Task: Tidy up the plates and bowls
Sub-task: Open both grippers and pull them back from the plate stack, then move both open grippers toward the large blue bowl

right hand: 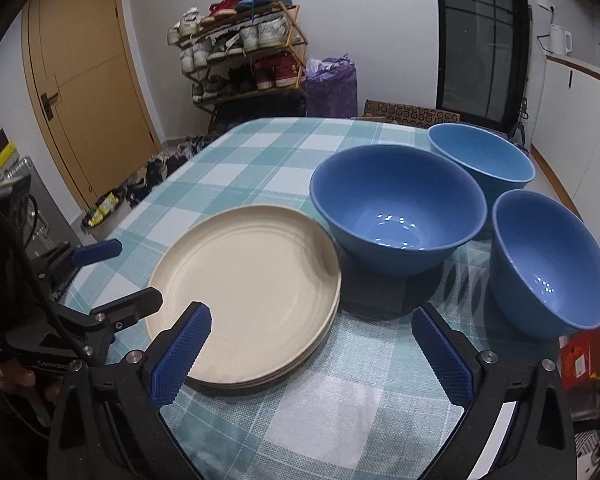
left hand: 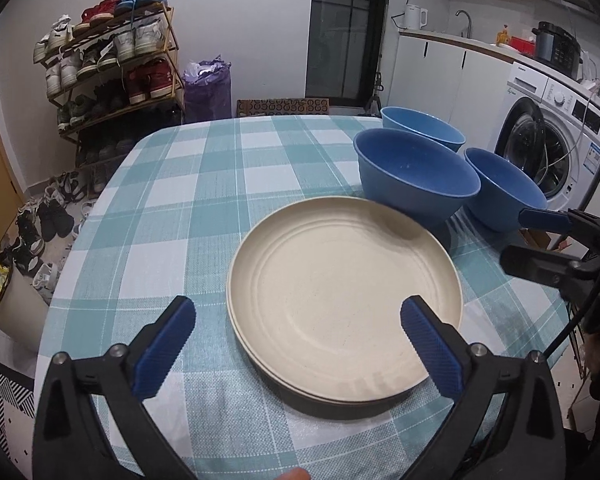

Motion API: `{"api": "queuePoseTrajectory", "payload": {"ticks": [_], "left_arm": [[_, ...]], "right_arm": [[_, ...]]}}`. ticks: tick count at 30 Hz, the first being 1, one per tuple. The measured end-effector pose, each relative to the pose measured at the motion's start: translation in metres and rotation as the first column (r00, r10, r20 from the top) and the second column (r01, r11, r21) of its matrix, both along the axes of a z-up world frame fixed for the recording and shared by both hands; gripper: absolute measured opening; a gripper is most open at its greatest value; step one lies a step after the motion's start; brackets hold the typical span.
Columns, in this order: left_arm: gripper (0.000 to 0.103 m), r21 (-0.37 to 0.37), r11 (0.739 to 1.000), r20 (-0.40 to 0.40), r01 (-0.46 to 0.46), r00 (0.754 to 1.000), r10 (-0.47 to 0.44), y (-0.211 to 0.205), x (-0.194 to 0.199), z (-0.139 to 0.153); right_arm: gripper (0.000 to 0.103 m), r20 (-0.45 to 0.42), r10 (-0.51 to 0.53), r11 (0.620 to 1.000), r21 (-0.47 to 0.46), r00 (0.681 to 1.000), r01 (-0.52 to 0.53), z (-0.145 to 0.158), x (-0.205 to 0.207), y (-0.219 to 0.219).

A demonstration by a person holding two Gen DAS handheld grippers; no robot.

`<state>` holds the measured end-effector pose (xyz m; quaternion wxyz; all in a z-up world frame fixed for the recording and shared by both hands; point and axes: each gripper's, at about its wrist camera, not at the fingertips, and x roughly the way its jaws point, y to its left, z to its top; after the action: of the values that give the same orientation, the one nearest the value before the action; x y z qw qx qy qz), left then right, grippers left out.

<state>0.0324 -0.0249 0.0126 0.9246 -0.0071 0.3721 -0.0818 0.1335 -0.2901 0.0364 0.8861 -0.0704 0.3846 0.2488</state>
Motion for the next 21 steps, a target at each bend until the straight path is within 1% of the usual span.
{"api": "queuePoseTrajectory", "payload": {"ticks": [7, 15, 21], "left_arm": [[0.103, -0.015, 1.0, 0.035, 0.007, 0.999, -0.007, -0.006, 0.004, 0.017], [0.103, -0.03, 0.999, 0.071, 0.02, 0.997, -0.017, -0.015, 0.017, 0.04], [0.103, -0.028, 0.999, 0.101, 0.03, 0.995, -0.027, -0.026, 0.03, 0.055]], "right_arm": [[0.102, 0.045, -0.037, 0.998, 0.055, 0.998, 0.035, 0.029, -0.012, -0.033], [0.102, 0.125, -0.089, 0.992, 0.102, 0.988, 0.077, 0.07, -0.023, -0.068], [0.102, 0.154, -0.124, 0.984, 0.144, 0.98, 0.102, 0.094, -0.024, -0.087]]}}
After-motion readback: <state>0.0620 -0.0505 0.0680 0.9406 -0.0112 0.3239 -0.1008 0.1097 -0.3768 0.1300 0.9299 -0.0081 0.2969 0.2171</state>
